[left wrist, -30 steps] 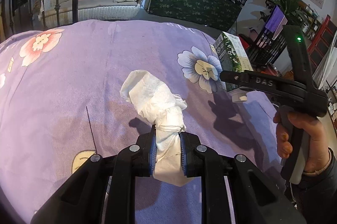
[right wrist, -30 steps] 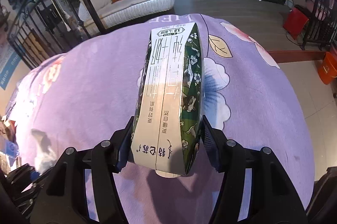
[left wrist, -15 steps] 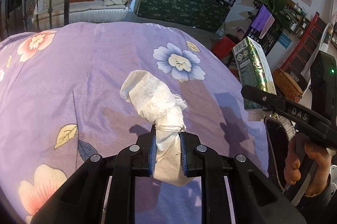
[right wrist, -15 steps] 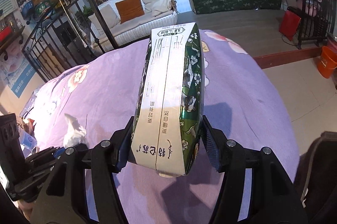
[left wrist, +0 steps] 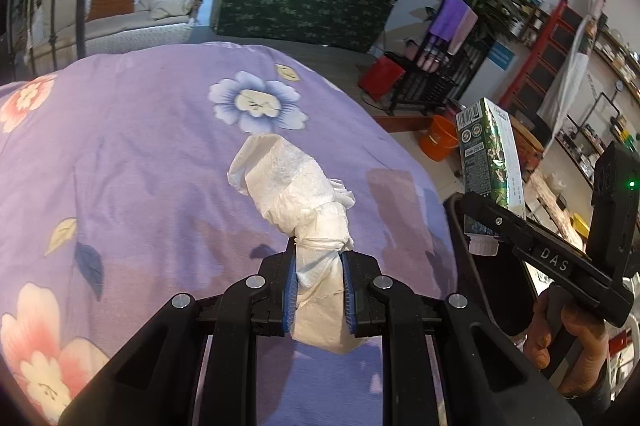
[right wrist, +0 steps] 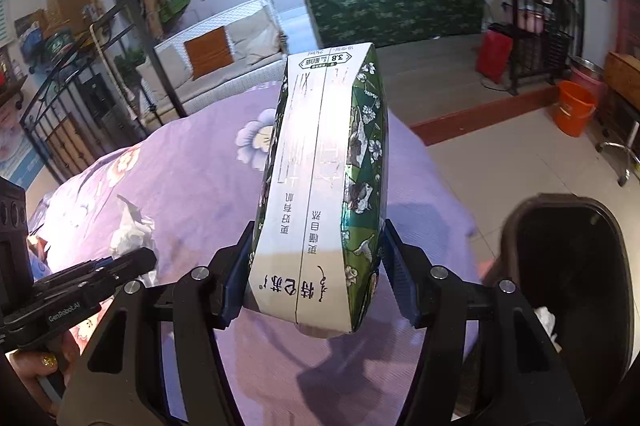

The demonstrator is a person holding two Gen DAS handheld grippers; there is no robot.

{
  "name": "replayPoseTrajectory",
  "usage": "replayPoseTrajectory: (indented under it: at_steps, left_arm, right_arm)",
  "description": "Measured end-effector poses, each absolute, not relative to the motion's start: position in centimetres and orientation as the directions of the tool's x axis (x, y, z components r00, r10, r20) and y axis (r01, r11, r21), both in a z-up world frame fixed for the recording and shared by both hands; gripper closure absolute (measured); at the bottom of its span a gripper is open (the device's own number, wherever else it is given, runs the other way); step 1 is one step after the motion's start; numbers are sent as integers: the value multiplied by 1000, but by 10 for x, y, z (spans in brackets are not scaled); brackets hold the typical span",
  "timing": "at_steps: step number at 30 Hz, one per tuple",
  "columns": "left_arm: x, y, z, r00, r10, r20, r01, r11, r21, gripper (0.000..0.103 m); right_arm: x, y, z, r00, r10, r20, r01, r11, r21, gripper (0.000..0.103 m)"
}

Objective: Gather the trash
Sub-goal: 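Carry the tissue box and white tissue over the black bin, then open the right gripper to drop the box while the left releases the tissue into the bin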

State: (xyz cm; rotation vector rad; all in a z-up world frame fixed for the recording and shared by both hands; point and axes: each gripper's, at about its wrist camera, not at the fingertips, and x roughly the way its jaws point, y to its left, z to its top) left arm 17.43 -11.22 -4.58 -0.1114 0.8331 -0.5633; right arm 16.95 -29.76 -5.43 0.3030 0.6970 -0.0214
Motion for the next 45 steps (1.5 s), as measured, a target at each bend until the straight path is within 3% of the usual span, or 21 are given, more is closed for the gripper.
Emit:
replayPoseTrajectory:
  at_steps: [16,32,35,45]
  left_arm:
    - [140,-199,-47,406,-629,-663,620,723,-306,85]
    - [129,-255,-53,321,-655,-684,702,650,-292,85]
    - [127,-263,-56,306,-654,-692,709,642,-292,85]
    - [121,-295,-64,241,-657,-714,751,592,-292,85]
  right_arm:
    - [91,-421,-99,663,-137,-736,445,863,240,43]
    - [100,-479,-157,507,-169,-845,605,769,209,43]
    - [100,-483,-161,507,-167,-845,619,754,222,36]
    - [80,-485,-134,560,-244,-792,639,736,226,36]
